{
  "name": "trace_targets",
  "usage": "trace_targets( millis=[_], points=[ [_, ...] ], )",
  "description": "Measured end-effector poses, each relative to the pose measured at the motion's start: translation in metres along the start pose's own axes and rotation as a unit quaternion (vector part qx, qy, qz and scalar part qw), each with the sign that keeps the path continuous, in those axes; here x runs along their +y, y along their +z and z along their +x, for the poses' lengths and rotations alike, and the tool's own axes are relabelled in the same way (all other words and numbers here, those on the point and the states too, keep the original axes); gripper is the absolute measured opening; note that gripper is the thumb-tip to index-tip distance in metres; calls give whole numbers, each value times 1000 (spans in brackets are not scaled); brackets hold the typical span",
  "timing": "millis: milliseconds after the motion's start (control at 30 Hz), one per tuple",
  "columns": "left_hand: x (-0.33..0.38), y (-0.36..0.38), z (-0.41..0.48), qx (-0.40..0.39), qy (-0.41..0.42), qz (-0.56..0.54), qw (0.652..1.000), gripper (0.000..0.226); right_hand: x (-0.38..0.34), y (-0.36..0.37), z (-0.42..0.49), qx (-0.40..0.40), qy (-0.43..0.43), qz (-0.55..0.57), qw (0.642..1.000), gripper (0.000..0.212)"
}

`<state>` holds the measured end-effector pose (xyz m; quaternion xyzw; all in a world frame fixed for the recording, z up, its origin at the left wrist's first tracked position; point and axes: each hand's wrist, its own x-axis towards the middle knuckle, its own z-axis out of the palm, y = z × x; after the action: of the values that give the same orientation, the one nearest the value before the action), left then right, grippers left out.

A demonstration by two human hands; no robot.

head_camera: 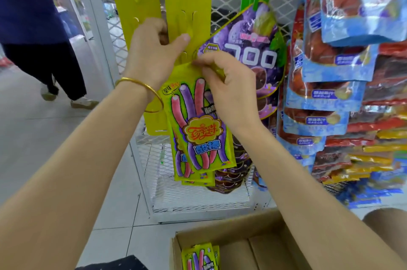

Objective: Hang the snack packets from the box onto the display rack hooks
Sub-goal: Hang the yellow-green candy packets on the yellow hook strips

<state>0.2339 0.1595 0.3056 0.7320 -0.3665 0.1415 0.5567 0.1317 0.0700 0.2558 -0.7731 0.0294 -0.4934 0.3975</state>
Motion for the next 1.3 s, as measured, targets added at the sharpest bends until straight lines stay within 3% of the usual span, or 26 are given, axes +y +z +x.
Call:
trace_targets(
  millis=[100,167,233,333,467,600,733,900,1067,1167,1300],
  points=[
    [-2,-3,2,-30,5,10,999,68,3,0,1,28,4,16,999,21],
    [-4,-5,4,-56,-12,-7,998,75,4,-1,4,46,8,23,999,20],
    [-1,-6,3,-78,-28,-20,996,67,3,0,9,68,-7,12,998,18],
    [5,-7,2,-89,-30,-23,995,23,4,4,14,88,-30,10,996,18],
    [3,-8,2,-91,-84,-78,989,28,10,5,11,83,-48,-1,995,17],
    [-3,-8,3,-90,-83,-75,990,24,12,3,9,93,-46,-4,995,18],
    [-5,-8,2,-101,-96,-108,984,44,7,7,12,94,-42,1,995,18],
    [1,-8,1,-97,-145,-127,976,35,7,19,15,139,-72,-58,986,18],
    [2,-2,-8,-161,-150,-209,953,11,10,21,18,139,-81,-96,982,16],
    [4,-2,-7,-165,-147,-224,949,18,10,20,19,139,-83,-97,982,15],
    [7,0,-4,-162,-151,-229,948,49,10,20,19,141,-83,-96,982,16]
  ],
)
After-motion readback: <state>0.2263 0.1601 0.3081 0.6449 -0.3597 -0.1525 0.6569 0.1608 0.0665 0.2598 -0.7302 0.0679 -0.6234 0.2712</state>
